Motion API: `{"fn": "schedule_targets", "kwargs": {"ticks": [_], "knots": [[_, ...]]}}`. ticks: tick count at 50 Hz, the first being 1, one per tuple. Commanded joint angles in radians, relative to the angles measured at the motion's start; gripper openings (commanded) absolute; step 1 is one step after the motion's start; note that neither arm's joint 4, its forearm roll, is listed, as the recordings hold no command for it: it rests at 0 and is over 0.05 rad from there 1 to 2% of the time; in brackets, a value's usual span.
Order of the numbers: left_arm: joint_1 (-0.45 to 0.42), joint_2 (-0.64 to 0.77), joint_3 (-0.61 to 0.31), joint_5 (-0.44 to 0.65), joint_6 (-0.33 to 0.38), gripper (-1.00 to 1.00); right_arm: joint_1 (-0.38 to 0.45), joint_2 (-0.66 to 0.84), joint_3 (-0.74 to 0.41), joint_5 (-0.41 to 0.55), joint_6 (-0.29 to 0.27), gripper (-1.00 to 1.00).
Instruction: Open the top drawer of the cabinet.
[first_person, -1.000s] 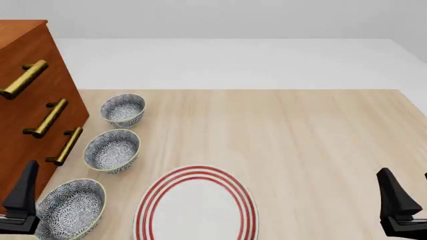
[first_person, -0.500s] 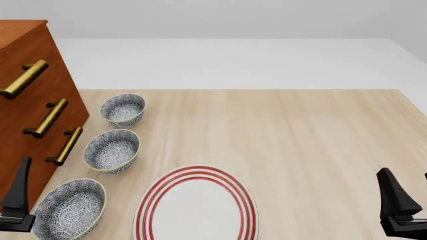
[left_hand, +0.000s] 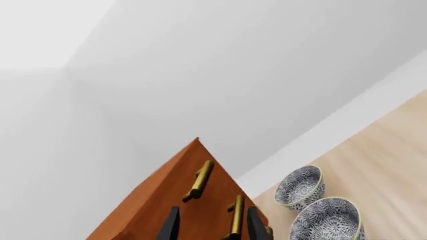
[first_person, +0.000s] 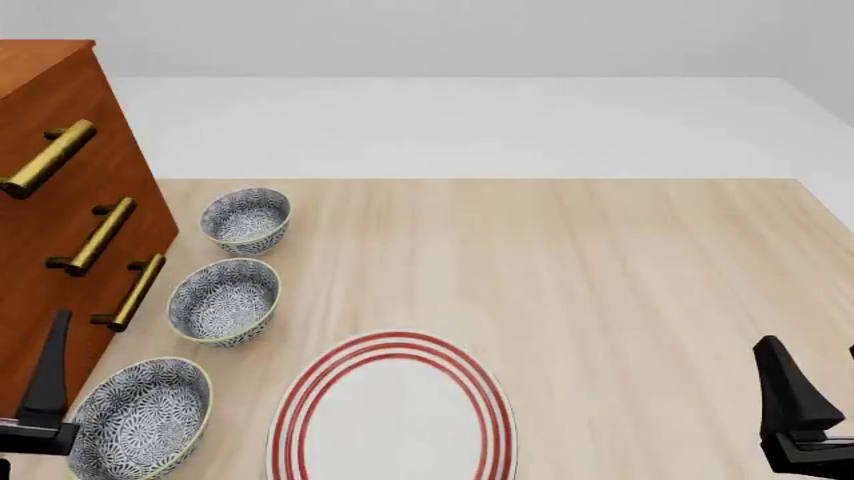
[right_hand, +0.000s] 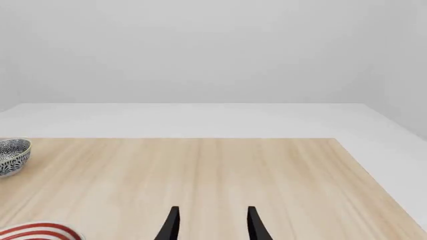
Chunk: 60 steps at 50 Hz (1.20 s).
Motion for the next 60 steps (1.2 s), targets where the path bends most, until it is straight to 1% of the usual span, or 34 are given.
{"fn": "schedule_targets", "kwargs": {"ticks": [1,7,10,14,20,23,26,28,34,39,44,45,46,47,48,49,50,51,52,54,60], "knots": [[0.011,0.103,-0.010,-0.087,0.060,1.00,0.000,0.000,0.000,0.000,0.000,1.00],[0.019,0.170,-0.021,-0.134,0.083,1.00,0.000,0.000,0.000,0.000,0.000,1.00],[0.004,0.181,-0.014,-0.155,0.122,1.00,0.000,0.000,0.000,0.000,0.000,1.00],[0.002,0.206,-0.022,-0.172,0.134,1.00,0.000,0.000,0.000,0.000,0.000,1.00],[0.009,0.258,-0.029,-0.231,0.168,1.00,0.000,0.000,0.000,0.000,0.000,1.00],[0.014,0.264,-0.042,-0.231,0.169,1.00,0.000,0.000,0.000,0.000,0.000,1.00],[0.016,0.286,-0.035,-0.277,0.208,1.00,0.000,0.000,0.000,0.000,0.000,1.00],[0.017,0.295,-0.045,-0.276,0.208,1.00,0.000,0.000,0.000,0.000,0.000,1.00],[0.020,0.357,-0.051,-0.320,0.234,1.00,0.000,0.000,0.000,0.000,0.000,1.00],[0.024,0.419,-0.043,-0.369,0.259,1.00,0.000,0.000,0.000,0.000,0.000,1.00],[0.028,0.449,-0.041,-0.390,0.273,1.00,0.000,0.000,0.000,0.000,0.000,1.00],[0.031,0.470,-0.033,-0.414,0.289,1.00,0.000,0.000,0.000,0.000,0.000,1.00],[0.031,0.472,-0.033,-0.416,0.289,1.00,0.000,0.000,0.000,0.000,0.000,1.00],[0.031,0.491,-0.022,-0.444,0.312,1.00,0.000,0.000,0.000,0.000,0.000,1.00],[0.032,0.488,-0.028,-0.435,0.312,1.00,0.000,0.000,0.000,0.000,0.000,1.00],[0.038,0.503,-0.025,-0.460,0.330,1.00,0.000,0.000,0.000,0.000,0.000,1.00],[0.038,0.505,-0.024,-0.462,0.330,1.00,0.000,0.000,0.000,0.000,0.000,1.00],[0.037,0.528,-0.011,-0.504,0.364,1.00,0.000,0.000,0.000,0.000,0.000,1.00],[0.036,0.532,-0.012,-0.509,0.368,1.00,0.000,0.000,0.000,0.000,0.000,1.00],[0.038,0.524,-0.026,-0.479,0.359,1.00,0.000,0.000,0.000,0.000,0.000,1.00],[0.041,0.576,-0.018,-0.525,0.400,1.00,0.000,0.000,0.000,0.000,0.000,1.00]]}}
